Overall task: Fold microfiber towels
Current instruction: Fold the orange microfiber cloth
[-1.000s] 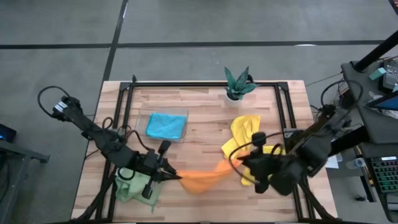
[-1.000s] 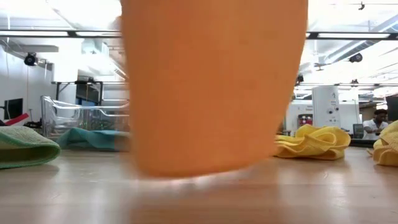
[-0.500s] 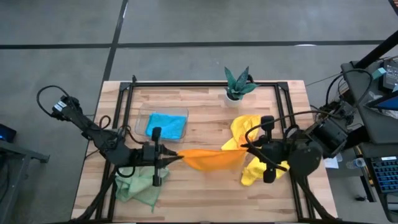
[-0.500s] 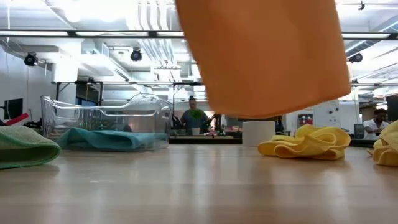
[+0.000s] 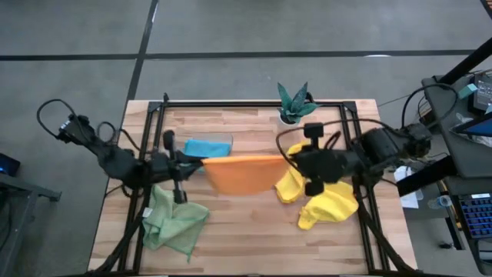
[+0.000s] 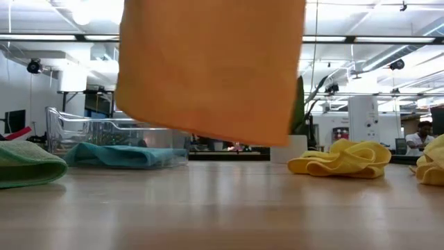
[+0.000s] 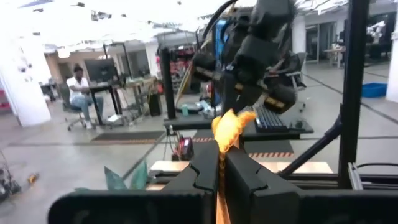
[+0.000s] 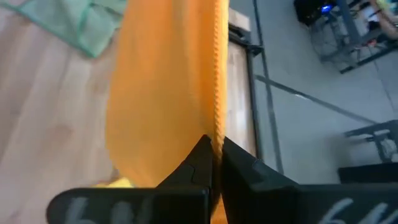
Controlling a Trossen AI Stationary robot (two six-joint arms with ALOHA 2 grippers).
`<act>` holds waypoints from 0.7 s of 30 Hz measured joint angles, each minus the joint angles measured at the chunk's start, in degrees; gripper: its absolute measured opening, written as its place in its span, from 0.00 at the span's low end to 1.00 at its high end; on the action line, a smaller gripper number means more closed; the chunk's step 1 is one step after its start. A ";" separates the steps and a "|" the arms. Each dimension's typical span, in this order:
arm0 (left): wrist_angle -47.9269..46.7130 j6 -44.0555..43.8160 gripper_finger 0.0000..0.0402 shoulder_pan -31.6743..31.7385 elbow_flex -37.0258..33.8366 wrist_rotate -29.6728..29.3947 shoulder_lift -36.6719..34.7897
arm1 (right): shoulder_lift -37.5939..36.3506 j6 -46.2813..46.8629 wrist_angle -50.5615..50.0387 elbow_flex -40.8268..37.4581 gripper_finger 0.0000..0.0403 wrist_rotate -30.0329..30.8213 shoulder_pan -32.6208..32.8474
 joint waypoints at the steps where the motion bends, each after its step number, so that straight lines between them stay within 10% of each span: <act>1: -0.46 0.98 0.00 0.00 0.00 0.03 -0.93 | -0.03 -0.67 0.56 0.02 0.02 -0.04 -0.96; 21: -8.17 -21.27 0.00 -5.77 -5.03 11.99 14.37 | 1.22 13.20 2.67 -16.19 0.02 -28.17 5.16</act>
